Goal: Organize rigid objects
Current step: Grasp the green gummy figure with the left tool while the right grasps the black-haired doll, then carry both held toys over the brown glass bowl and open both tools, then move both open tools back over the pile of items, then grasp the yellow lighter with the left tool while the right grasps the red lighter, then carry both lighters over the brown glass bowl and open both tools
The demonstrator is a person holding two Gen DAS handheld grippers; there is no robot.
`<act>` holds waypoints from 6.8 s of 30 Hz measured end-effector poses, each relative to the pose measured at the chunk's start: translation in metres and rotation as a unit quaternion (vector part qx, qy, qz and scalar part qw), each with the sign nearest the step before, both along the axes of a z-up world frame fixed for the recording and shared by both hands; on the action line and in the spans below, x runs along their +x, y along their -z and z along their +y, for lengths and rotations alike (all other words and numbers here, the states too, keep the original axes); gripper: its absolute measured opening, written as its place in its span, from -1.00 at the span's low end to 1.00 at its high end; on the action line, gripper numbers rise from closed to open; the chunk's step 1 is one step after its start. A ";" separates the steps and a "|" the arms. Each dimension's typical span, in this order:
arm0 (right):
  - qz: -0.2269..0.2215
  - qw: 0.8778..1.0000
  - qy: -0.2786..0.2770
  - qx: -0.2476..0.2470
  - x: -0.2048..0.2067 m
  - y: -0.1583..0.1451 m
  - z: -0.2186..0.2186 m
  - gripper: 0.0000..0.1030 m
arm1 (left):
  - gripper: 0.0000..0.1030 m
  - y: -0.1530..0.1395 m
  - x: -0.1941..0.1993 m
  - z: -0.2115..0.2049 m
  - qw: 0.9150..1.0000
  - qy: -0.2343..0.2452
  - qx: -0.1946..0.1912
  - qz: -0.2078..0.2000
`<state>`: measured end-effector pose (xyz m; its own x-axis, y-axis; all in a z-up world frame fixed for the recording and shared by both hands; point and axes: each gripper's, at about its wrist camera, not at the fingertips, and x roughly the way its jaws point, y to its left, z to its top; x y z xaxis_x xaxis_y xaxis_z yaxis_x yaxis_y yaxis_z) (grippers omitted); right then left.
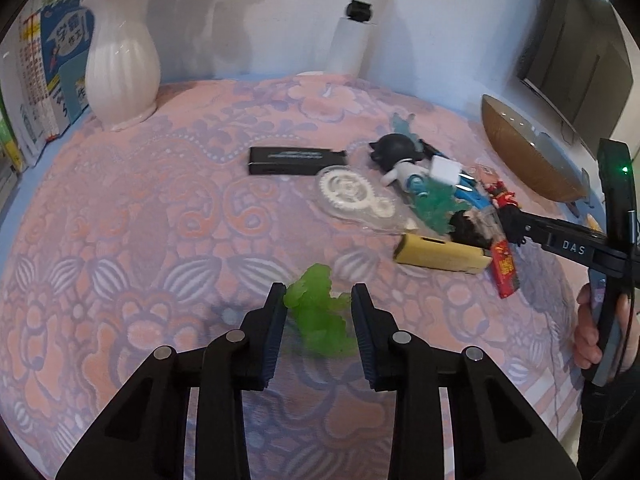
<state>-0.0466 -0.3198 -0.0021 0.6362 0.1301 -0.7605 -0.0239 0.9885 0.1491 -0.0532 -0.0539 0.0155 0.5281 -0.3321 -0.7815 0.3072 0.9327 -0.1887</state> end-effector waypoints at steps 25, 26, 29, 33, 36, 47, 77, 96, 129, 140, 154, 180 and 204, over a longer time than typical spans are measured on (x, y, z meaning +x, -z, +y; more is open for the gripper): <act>-0.029 0.985 0.171 -0.009 -0.029 -0.100 -0.179 -0.40 | -0.44 -0.116 0.058 -0.266 0.975 0.181 -0.074 -0.109; -0.019 0.986 0.167 -0.012 -0.024 -0.097 -0.181 -0.40 | -0.44 -0.110 0.066 -0.276 0.975 0.182 -0.076 -0.097; -0.004 0.987 0.162 -0.022 -0.017 -0.090 -0.186 -0.40 | -0.44 -0.090 0.086 -0.305 0.977 0.188 -0.072 -0.071; 0.018 0.986 0.161 -0.026 -0.012 -0.081 -0.192 -0.40 | -0.33 -0.081 0.087 -0.321 0.977 0.191 -0.070 -0.059; 0.014 0.984 0.175 -0.014 -0.017 -0.082 -0.201 -0.27 | 0.31 -0.088 0.085 -0.311 0.981 0.168 -0.054 -0.079; -0.084 0.988 0.120 0.050 -0.077 -0.114 -0.147 0.18 | 0.67 -0.119 0.018 -0.129 0.987 0.045 -0.070 -0.139; -0.042 0.999 0.007 0.026 -0.053 -0.003 -0.014 0.19 | 0.65 -0.004 -0.008 -0.035 0.997 -0.019 0.052 -0.054; -0.012 0.997 -0.076 0.014 -0.055 0.008 0.040 -0.65 | -0.26 0.002 0.001 -0.081 0.988 0.153 0.030 -0.003; -0.019 0.997 -0.042 -0.057 -0.084 0.006 0.007 -0.56 | -0.60 -0.010 -0.050 -0.100 0.984 0.161 0.046 -0.058; 0.002 0.999 0.000 -0.033 -0.099 0.015 -0.030 -0.49 | -0.41 0.006 -0.049 -0.086 0.991 0.120 0.061 -0.028; -0.019 0.998 -0.050 -0.031 -0.114 0.009 0.003 -0.54 | -0.61 -0.006 -0.061 -0.102 0.985 0.121 0.097 -0.075; 0.024 0.985 0.024 0.167 -0.121 -0.002 -0.141 -0.01 | -0.60 -0.090 -0.001 -0.204 0.975 0.182 0.014 -0.126; -0.141 0.975 0.170 0.016 -0.088 -0.116 -0.199 -0.81 | -0.60 -0.118 0.061 -0.290 0.972 0.191 -0.027 -0.133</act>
<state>-0.1348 -0.5190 0.1136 0.8298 -0.1048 -0.5481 0.2604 0.9415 0.2141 0.0081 -0.3435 0.1334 0.5394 -0.5805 -0.6100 0.6735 0.7323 -0.1013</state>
